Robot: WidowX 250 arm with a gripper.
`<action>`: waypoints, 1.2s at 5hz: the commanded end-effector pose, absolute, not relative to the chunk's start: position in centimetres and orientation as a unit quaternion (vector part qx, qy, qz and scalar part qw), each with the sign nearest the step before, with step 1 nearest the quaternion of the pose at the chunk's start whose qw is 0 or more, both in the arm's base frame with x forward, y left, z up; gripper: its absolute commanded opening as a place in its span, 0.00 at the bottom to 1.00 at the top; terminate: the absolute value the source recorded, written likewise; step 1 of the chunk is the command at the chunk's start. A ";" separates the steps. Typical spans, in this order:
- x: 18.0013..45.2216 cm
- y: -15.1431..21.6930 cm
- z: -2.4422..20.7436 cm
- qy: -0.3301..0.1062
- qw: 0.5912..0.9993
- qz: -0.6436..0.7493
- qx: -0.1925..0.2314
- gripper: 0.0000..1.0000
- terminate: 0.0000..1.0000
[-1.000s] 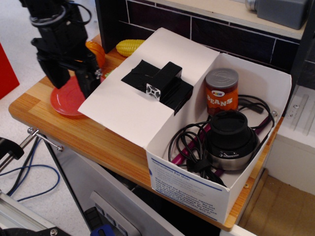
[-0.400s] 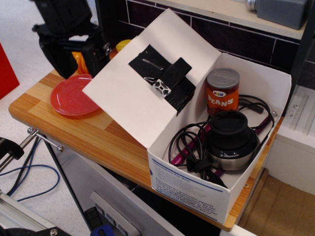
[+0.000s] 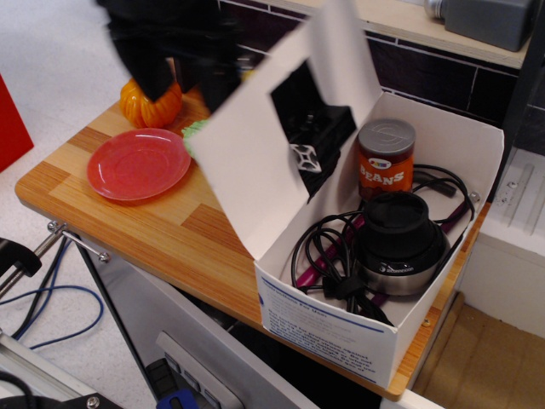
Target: Close white1fbox flap
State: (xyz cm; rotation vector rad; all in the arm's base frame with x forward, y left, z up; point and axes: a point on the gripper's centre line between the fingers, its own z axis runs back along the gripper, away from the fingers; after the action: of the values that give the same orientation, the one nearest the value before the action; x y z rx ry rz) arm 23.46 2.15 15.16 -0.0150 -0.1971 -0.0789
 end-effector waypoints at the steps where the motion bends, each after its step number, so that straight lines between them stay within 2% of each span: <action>1: 24.5 -3.7 14.3 -0.114 0.993 -0.005 0.007 1.00 0.00; 2: 25.3 -6.0 13.8 -0.128 0.991 0.047 -0.010 1.00 0.00; 5: 25.5 -9.3 10.0 -0.142 0.976 0.147 -0.080 1.00 0.00; 6: 25.3 -9.2 9.4 -0.144 0.975 0.148 -0.077 1.00 0.00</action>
State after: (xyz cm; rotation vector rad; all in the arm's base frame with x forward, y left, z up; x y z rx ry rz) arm 24.67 -8.76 8.78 -0.1385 -0.2664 0.2976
